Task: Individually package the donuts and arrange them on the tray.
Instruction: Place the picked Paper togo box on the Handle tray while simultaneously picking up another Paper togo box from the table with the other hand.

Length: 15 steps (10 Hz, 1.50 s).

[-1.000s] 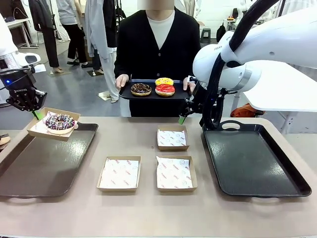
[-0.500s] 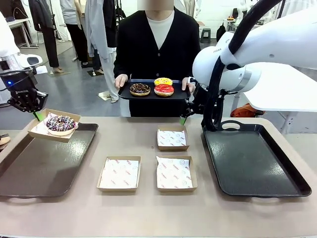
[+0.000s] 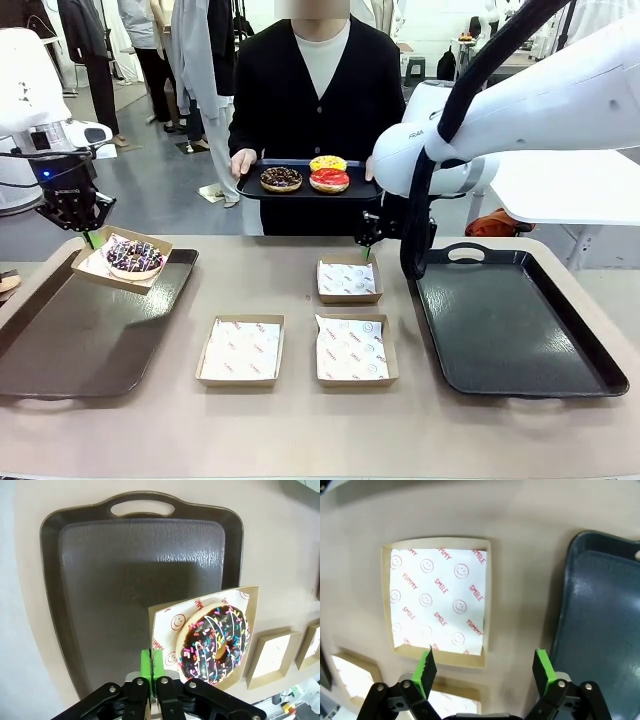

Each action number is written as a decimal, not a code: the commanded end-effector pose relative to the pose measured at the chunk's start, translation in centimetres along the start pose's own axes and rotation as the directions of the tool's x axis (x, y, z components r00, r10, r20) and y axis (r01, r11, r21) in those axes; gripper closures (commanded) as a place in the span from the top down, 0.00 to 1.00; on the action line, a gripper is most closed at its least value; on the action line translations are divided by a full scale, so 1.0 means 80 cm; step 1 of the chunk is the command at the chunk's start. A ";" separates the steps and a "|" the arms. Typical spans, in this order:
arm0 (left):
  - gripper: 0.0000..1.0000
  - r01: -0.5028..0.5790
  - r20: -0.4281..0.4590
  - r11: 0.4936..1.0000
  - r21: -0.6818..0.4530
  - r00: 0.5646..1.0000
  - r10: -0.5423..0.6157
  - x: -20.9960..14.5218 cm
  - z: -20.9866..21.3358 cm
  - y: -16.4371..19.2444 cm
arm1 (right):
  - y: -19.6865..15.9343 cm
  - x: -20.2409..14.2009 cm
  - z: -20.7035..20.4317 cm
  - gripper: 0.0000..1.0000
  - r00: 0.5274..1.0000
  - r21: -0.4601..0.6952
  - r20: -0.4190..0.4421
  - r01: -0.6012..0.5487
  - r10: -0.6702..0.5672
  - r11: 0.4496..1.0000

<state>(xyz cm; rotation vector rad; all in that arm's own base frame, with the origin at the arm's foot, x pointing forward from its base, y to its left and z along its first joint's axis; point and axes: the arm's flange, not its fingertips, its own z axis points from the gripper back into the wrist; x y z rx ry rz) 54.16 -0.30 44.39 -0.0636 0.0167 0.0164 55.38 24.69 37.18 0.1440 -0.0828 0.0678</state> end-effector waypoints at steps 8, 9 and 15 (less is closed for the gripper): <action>0.01 -0.024 0.001 0.999 -0.025 1.000 0.024 0.034 -0.024 0.013 | 0.005 0.038 -0.062 1.00 0.999 -0.020 -0.034 0.041 -0.041 0.999; 0.01 -0.020 0.004 0.999 -0.032 1.000 0.020 0.038 -0.026 0.012 | 0.004 0.039 -0.063 1.00 0.999 -0.022 -0.036 0.038 -0.038 0.999; 0.01 -0.028 -0.006 0.998 -0.051 1.000 0.027 0.063 -0.049 0.012 | 0.006 0.043 -0.065 1.00 0.999 -0.034 -0.041 0.031 -0.032 0.999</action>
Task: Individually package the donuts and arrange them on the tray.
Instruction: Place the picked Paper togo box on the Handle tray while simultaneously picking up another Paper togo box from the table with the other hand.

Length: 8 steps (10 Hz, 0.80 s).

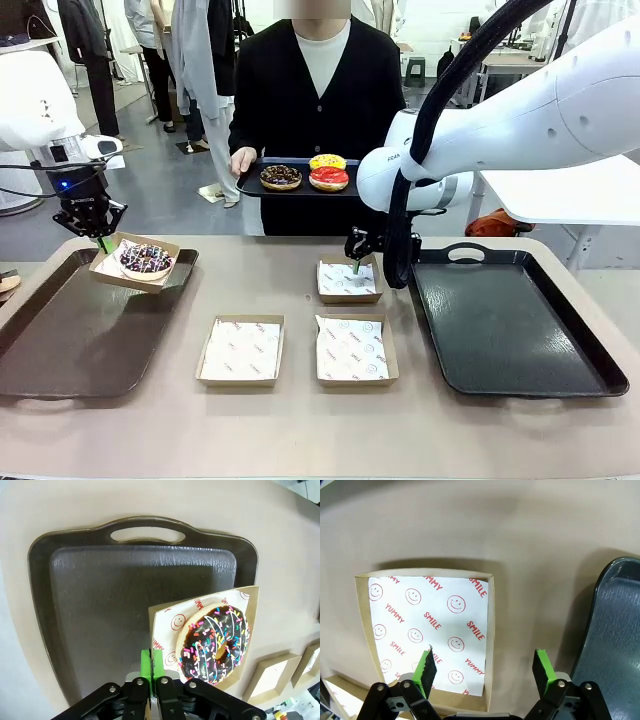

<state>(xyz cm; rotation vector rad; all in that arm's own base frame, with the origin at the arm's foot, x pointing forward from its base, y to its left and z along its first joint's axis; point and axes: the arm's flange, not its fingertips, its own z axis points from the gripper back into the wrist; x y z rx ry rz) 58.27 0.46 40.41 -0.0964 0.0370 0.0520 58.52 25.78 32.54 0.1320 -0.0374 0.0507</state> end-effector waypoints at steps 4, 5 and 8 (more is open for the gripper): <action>0.01 0.029 0.013 0.999 -0.025 1.000 -0.028 0.027 -0.012 -0.004 | 0.004 0.008 -0.005 1.00 1.000 -0.022 0.004 0.012 -0.012 1.000; 0.01 0.029 0.014 0.999 -0.021 0.999 -0.028 0.028 -0.014 -0.006 | 0.005 0.007 -0.006 1.00 1.000 -0.018 0.001 0.010 -0.010 1.000; 0.01 0.047 0.012 0.999 -0.024 0.999 -0.047 0.033 -0.019 -0.010 | 0.006 0.007 -0.005 1.00 1.000 -0.023 -0.002 0.007 -0.007 1.000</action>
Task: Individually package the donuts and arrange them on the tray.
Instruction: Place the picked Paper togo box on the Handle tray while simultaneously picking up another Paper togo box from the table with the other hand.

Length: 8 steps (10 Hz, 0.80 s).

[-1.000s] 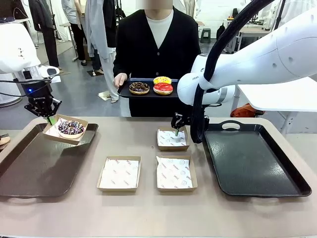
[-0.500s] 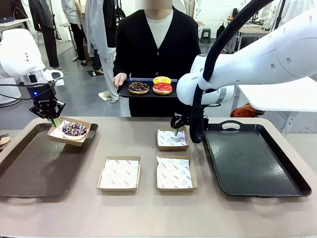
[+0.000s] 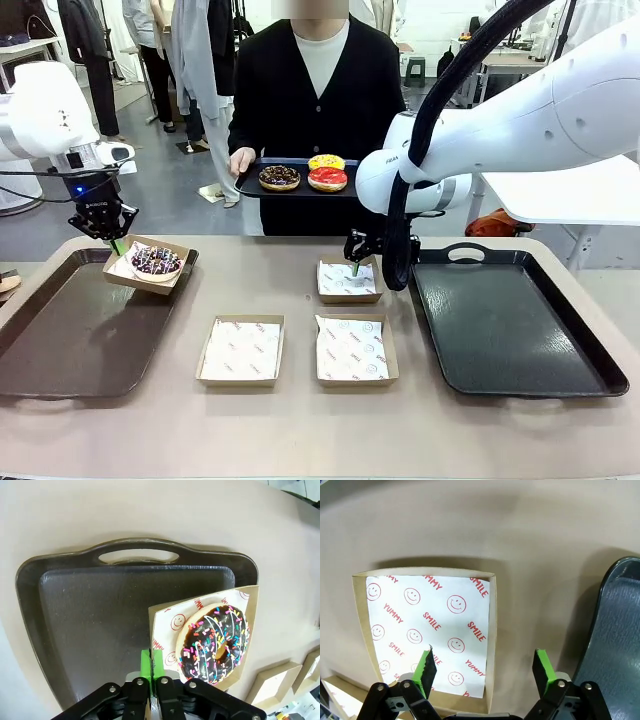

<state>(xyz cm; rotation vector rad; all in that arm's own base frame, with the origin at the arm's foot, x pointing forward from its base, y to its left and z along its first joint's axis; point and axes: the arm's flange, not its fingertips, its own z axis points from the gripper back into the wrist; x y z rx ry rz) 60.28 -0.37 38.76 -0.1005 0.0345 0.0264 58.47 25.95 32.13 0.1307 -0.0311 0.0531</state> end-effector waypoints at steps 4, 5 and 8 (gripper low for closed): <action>0.01 0.029 0.016 0.999 0.028 0.999 -0.030 0.010 -0.003 -0.009 | 0.002 0.008 0.003 1.00 1.000 -0.023 0.003 0.013 -0.013 1.000; 0.01 0.027 0.030 0.998 0.052 0.999 -0.028 0.010 -0.005 -0.012 | 0.002 0.008 0.003 1.00 1.000 -0.023 0.002 0.013 -0.013 1.000; 0.01 0.026 0.038 0.998 0.063 0.999 -0.029 0.013 -0.009 -0.017 | 0.001 0.007 0.000 1.00 1.000 -0.021 0.000 0.014 -0.014 1.000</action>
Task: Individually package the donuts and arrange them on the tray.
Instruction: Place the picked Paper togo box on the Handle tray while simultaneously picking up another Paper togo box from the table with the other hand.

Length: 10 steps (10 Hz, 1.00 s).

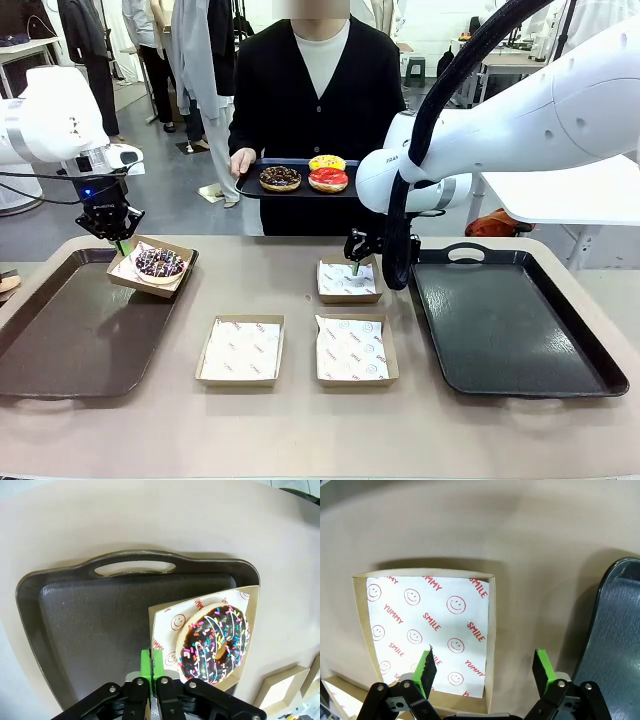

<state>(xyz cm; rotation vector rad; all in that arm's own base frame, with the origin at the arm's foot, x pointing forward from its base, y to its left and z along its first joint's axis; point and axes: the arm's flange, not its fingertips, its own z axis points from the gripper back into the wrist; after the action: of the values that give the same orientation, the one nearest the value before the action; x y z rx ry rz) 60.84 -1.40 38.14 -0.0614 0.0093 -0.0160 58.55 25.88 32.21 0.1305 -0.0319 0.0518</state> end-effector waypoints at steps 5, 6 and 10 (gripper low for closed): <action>0.56 -0.014 0.014 1.000 0.006 1.000 0.014 0.009 -0.004 -0.005 | 0.002 0.007 -0.003 0.00 1.000 -0.005 -0.010 -0.006 0.006 1.000; 1.00 -0.015 0.011 1.000 0.008 1.000 0.015 0.009 -0.003 -0.005 | 0.002 0.007 -0.002 0.36 1.000 -0.005 -0.012 -0.006 0.006 1.000; 1.00 -0.011 0.012 1.000 0.007 1.000 0.011 0.008 -0.003 -0.005 | 0.002 0.006 -0.003 0.00 1.000 -0.011 -0.023 0.008 -0.008 1.000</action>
<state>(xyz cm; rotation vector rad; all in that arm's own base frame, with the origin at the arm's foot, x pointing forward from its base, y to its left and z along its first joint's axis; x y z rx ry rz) 61.03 -1.62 37.85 -0.0614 0.0076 -0.0138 58.45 25.85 32.01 0.1267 -0.0209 0.0538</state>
